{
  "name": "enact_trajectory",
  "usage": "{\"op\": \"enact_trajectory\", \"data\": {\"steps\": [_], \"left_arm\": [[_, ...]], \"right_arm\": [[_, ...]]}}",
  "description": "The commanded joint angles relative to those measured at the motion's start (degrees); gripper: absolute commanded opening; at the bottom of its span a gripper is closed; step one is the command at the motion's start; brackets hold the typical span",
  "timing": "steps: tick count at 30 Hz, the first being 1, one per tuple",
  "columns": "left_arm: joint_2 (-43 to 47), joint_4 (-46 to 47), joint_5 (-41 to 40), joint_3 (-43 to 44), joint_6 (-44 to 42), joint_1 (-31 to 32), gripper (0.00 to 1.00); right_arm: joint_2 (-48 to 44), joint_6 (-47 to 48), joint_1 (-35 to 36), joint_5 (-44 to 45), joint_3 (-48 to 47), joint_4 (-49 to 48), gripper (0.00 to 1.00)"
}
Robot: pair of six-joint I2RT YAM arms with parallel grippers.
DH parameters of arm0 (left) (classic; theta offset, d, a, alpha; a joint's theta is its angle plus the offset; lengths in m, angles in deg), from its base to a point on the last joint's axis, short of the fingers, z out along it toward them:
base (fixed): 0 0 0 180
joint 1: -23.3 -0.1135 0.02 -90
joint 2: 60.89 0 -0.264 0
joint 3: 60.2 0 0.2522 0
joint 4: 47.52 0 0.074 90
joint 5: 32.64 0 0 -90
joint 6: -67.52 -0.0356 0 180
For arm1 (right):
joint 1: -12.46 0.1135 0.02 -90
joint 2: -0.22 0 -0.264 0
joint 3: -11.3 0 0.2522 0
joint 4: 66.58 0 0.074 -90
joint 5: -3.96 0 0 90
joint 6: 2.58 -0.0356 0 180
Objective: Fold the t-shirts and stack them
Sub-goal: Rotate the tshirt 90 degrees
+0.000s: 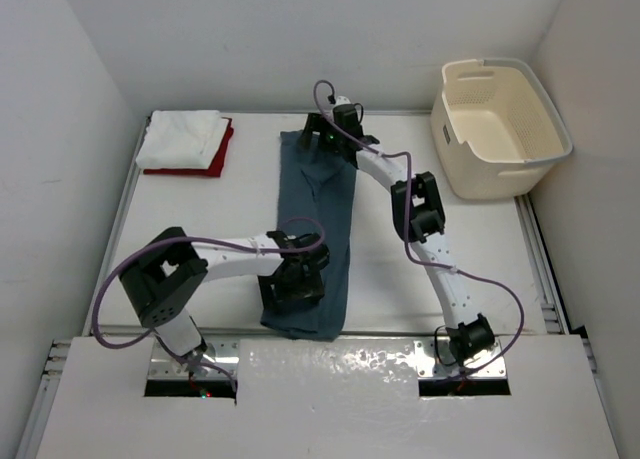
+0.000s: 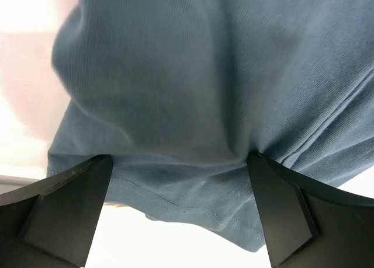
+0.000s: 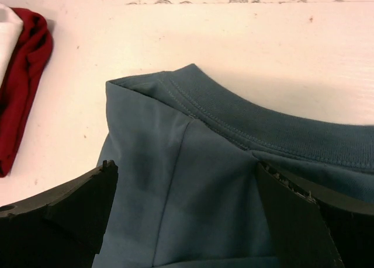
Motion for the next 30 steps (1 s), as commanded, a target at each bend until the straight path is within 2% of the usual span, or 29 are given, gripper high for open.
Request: {"op": "enact_trajectory", "data": {"steps": [1, 3, 6, 9, 12, 14, 17, 18, 21, 25, 27, 30], "left_arm": [[-5.8, 11.4, -0.8, 2.4, 0.9, 0.6, 1.00], [-6.2, 11.9, -1.5, 4.3, 1.2, 0.6, 1.00], [-5.8, 12.0, -1.5, 4.5, 1.5, 0.9, 1.00], [-4.7, 10.7, -2.2, 6.2, 0.3, 0.9, 1.00], [-2.7, 5.3, -4.0, 9.8, -1.9, 1.0, 1.00], [-0.4, 0.9, -6.2, 10.5, -2.1, 1.1, 1.00], [6.6, -3.9, -10.7, 11.5, -3.2, 1.1, 1.00], [9.6, -4.5, -12.2, 12.1, -4.9, 1.1, 1.00], [13.3, -5.9, -14.5, 13.9, -7.2, 1.1, 1.00], [14.4, -7.2, -16.5, 14.2, -8.7, 0.8, 1.00], [16.1, -7.7, -17.6, 12.7, -9.3, 0.3, 1.00], [21.9, -6.2, -15.7, 6.3, -9.7, -4.1, 1.00]], "right_arm": [[4.3, -2.2, 0.2, 2.0, -0.3, 6.4, 0.99], [3.3, -2.3, -0.1, 3.3, 1.1, 3.5, 0.99], [6.3, -2.7, -1.8, 3.2, -4.3, 3.4, 0.99], [6.4, -2.8, -3.0, 4.5, -4.0, 1.2, 0.99], [4.7, -2.3, -3.7, 3.5, -3.4, 0.0, 0.99], [2.9, 1.2, -3.6, 1.8, -3.5, 1.2, 0.99], [-3.4, 6.8, -3.1, 0.2, -3.2, 4.2, 0.99], [-8.1, 8.4, -2.8, 0.9, -1.7, 5.2, 0.99], [-16.1, 11.3, -2.5, 2.1, 1.5, 4.9, 0.99], [-23.1, 17.5, -1.2, 4.6, 2.2, 13.9, 0.99], [-29.7, 21.1, -0.2, 7.0, 8.6, 19.3, 0.99], [-39.4, 25.1, 1.1, 6.4, 28.4, 20.0, 0.99]]}}
